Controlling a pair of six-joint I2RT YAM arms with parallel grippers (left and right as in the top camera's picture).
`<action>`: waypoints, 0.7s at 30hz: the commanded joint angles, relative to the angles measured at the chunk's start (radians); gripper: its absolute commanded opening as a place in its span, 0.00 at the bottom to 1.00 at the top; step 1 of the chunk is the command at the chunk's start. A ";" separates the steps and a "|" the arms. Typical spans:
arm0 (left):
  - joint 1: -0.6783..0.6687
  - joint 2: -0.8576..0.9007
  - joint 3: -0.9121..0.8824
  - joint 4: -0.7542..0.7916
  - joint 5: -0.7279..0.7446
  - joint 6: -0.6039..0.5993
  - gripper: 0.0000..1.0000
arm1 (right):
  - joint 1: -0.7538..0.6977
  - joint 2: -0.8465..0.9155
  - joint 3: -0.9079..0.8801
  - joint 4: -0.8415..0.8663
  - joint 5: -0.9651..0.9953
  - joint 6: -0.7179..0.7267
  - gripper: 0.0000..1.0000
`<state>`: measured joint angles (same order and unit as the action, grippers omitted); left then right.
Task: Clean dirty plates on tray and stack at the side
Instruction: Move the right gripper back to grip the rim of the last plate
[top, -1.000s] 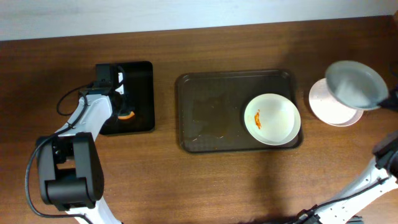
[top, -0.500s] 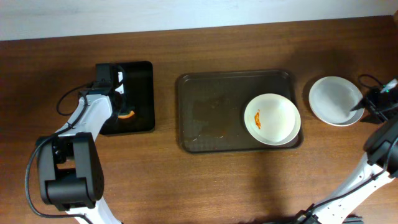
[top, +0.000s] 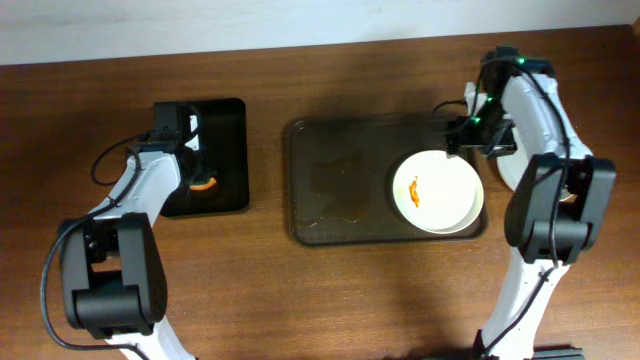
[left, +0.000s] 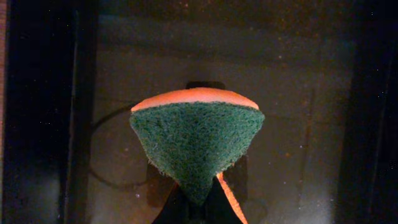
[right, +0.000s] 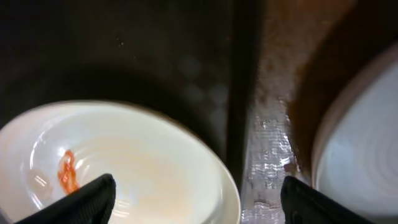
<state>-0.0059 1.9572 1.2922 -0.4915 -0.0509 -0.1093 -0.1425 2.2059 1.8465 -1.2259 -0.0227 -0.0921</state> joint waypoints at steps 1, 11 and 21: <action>0.000 0.008 0.001 0.000 0.011 0.005 0.00 | -0.003 -0.004 -0.040 0.031 0.031 -0.070 0.87; 0.000 0.008 0.001 0.001 0.011 0.005 0.00 | -0.002 -0.004 -0.172 0.018 -0.077 -0.134 0.54; 0.000 0.008 0.001 0.001 0.011 0.005 0.00 | 0.043 -0.004 -0.159 -0.039 -0.171 0.100 0.41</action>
<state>-0.0059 1.9572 1.2922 -0.4904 -0.0513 -0.1093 -0.0956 2.2059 1.6623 -1.2449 -0.3069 -0.0296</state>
